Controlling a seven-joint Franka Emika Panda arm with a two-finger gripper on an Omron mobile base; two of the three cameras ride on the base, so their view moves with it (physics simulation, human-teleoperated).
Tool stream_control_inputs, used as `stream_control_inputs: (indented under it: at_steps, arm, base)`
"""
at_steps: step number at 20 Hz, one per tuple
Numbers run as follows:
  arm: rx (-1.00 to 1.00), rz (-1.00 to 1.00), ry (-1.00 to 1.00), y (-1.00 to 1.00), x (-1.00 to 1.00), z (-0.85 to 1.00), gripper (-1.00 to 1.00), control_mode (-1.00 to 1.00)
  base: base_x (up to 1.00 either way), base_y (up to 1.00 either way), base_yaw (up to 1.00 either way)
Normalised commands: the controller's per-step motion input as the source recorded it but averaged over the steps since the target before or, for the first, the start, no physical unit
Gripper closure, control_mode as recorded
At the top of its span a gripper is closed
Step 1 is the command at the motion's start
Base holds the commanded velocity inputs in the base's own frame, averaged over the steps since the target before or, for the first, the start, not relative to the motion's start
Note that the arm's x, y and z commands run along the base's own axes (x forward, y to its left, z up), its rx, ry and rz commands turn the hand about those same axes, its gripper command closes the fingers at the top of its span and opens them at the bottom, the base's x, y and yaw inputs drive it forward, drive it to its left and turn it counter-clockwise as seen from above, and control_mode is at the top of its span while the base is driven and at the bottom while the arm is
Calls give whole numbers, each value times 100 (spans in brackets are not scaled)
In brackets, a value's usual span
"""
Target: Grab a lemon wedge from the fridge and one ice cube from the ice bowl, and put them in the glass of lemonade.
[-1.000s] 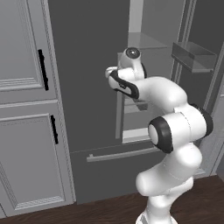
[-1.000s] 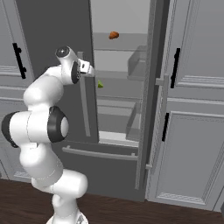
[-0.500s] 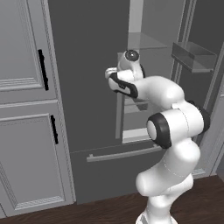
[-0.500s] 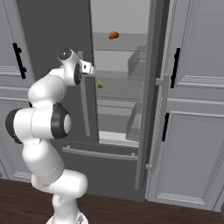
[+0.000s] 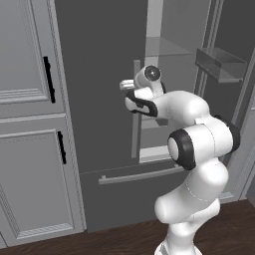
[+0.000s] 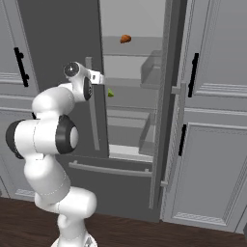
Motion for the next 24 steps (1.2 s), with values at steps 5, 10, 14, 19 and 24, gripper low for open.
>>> stream_control_inputs:
  at_steps: [5, 10, 14, 19, 24]
  arm:
    - [0, 0, 2, 25, 12, 0, 100, -100]
    - [0, 1, 7, 80, -2, 9, 100, -100]
    - [-1, 6, 11, 100, -25, 28, 100, -100]
    - [0, 14, 16, 83, -70, 45, 100, -100]
    - [0, 17, 2, 90, -89, 33, 100, -100]
  base:
    - [0, 0, 0]
    - [0, 0, 0]
    - [0, 0, 0]
    - [0, 0, 0]
    - [0, 0, 0]
